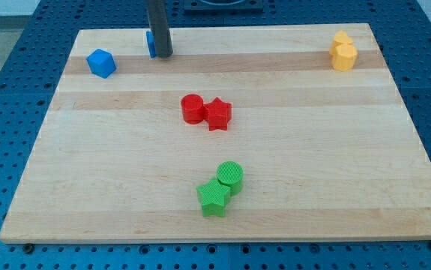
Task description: Move the blue triangle diagonally top left to the red blocks
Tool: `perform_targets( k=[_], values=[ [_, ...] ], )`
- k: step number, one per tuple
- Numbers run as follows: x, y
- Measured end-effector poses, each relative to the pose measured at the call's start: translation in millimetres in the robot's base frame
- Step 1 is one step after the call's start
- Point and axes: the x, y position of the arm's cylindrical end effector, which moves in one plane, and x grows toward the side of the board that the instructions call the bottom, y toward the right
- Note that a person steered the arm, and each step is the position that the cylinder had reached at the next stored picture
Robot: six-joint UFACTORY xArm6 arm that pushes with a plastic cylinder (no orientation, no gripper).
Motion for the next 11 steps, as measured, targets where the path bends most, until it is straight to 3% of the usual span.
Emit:
perform_targets(
  k=[1,4,5,7,8,9,10,11],
  values=[
    [33.3,35.2],
    [-73.6,19.2],
    [-73.9,-2.7],
    [-16.7,-63.7],
    [-14.4,-67.2],
    [-24.9,-63.6],
    [-77.6,-41.3],
    [-60.9,-19.6]
  ],
)
